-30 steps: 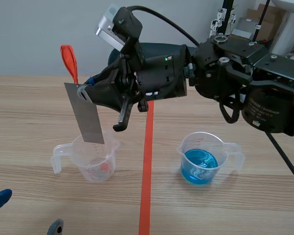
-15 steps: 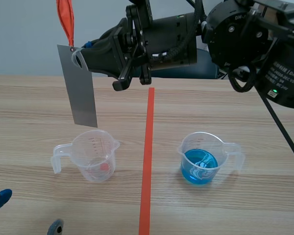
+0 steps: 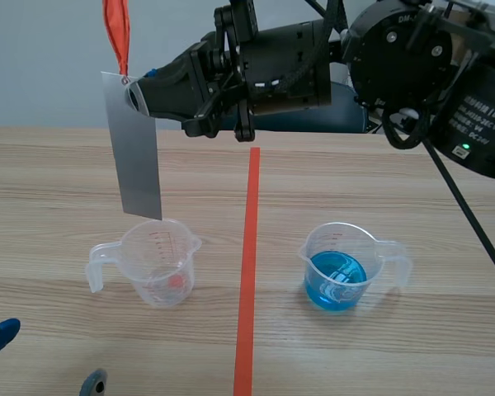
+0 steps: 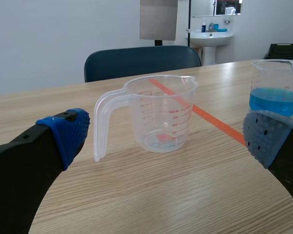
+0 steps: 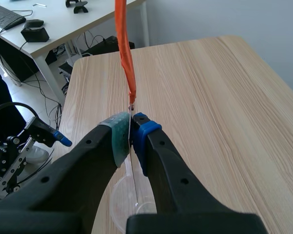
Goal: Do the redox reaction experiment. lift the metal plate out of the left beaker
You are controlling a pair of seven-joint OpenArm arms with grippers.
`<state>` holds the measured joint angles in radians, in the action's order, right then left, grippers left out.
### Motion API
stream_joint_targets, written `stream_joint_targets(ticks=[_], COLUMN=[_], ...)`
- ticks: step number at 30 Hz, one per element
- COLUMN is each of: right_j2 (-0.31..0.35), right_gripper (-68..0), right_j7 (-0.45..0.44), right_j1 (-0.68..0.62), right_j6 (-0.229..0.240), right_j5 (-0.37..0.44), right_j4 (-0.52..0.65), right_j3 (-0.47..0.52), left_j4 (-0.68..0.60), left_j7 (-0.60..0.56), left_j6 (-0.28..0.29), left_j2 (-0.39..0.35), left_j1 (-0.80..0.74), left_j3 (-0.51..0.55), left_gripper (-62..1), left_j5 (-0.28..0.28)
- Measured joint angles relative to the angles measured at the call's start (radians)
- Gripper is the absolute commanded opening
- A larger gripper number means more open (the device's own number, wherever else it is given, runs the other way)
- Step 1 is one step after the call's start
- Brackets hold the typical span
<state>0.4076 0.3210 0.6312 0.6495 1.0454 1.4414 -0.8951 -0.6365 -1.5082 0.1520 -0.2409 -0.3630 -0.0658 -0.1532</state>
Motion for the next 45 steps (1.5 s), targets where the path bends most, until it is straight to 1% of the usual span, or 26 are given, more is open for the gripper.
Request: stream_joint_targets(ticks=[5,10,13,15,45], right_j2=[0.000,0.000,0.000,0.000,0.000], right_gripper=[-67.1,-67.1,-67.1,-67.1,-67.1], right_j7=[0.005,0.048,0.048,0.047,0.066], right_j1=[0.000,0.000,0.000,0.000,0.000], right_j6=[-0.006,-0.006,-0.006,-0.006,-0.006], right_j5=[0.000,0.003,0.008,0.030,0.029], right_j4=[0.000,0.000,0.000,0.000,0.000], right_j3=[0.000,0.000,0.000,0.000,0.000], left_j4=[0.000,0.000,0.000,0.000,0.000], left_j7=[0.000,0.000,0.000,0.000,0.000], left_j6=[0.000,0.000,0.000,0.000,0.000], left_j2=[0.000,0.000,0.000,0.000,0.000], left_j1=[0.000,0.000,0.000,0.000,0.000], left_j3=[0.000,0.000,0.000,0.000,0.000], left_gripper=[1.4,1.4,1.4,1.4,1.4], left_j5=[0.000,0.000,0.000,0.000,0.000])
